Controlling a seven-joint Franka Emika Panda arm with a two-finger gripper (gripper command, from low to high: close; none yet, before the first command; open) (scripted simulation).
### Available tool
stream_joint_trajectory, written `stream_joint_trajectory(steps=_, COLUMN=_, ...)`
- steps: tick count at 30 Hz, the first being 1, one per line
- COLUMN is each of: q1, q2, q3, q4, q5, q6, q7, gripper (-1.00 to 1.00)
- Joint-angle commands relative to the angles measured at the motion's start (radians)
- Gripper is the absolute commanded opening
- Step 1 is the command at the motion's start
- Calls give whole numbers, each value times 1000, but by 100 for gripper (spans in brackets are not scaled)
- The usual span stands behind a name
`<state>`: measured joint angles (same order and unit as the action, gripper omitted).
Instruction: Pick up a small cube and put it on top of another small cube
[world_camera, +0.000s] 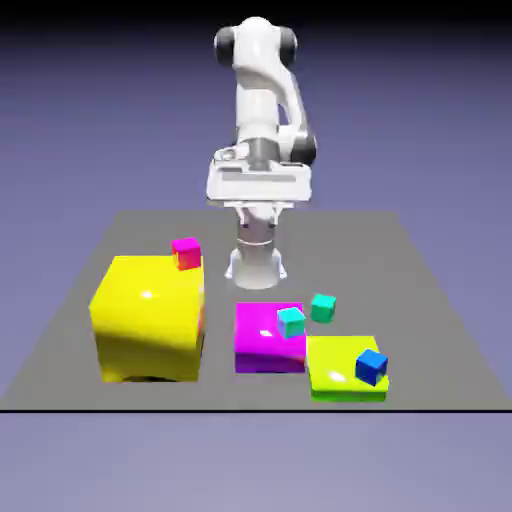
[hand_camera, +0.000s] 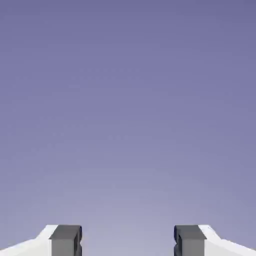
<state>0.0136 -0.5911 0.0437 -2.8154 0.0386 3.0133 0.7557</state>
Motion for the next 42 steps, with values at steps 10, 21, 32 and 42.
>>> stream_joint_trajectory(steps=10, q1=14, q2=-175, q3=362, q4=-44, q5=321, q6=-196, q7=122, gripper=0)
stream_joint_trajectory(steps=21, q1=28, q2=-368, q3=761, q4=-93, q5=673, q6=-412, q7=257, gripper=0)
stream_joint_trajectory(steps=32, q1=43, q2=-561, q3=1160, q4=-142, q5=1026, q6=-628, q7=391, gripper=0)
stream_joint_trajectory(steps=42, q1=57, q2=-736, q3=1522, q4=-187, q5=1346, q6=-824, q7=513, gripper=0)
